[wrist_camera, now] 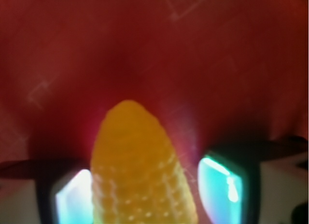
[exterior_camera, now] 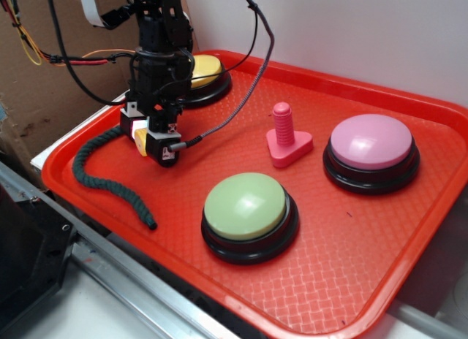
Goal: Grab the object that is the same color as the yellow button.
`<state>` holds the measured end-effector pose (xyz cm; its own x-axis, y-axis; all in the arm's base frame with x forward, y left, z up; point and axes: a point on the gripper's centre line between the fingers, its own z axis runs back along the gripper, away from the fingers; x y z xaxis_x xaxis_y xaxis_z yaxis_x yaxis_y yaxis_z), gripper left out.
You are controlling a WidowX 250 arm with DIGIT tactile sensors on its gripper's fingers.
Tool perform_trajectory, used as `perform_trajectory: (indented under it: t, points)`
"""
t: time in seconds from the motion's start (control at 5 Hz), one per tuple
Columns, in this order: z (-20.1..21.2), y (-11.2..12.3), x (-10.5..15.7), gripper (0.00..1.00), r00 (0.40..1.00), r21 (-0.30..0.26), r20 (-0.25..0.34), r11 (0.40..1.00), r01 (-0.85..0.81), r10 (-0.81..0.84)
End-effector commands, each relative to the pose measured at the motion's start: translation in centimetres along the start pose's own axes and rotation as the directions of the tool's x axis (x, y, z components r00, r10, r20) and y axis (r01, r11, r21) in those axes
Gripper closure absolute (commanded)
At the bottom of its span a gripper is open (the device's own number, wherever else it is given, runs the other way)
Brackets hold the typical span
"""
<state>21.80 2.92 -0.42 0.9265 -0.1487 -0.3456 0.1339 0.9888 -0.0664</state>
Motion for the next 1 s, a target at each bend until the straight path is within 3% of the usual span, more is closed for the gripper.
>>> perform_trajectory:
  t: [0.0, 0.2, 0.6, 0.8]
  points:
    - [5.2, -2.6, -2.4, 1.0, 0.979, 0.008, 0.202, 1.0, -0.016, 0.014]
    - [9.4, -5.7, -4.8, 1.0, 0.949, 0.003, 0.312, 0.999, -0.038, 0.036]
    - [17.4, -8.2, -11.0, 1.0, 0.914, -0.001, 0.394, 0.995, -0.102, 0.094]
    - [21.6, -8.2, -14.0, 1.0, 0.903, 0.039, 0.42, 0.992, -0.118, 0.091]
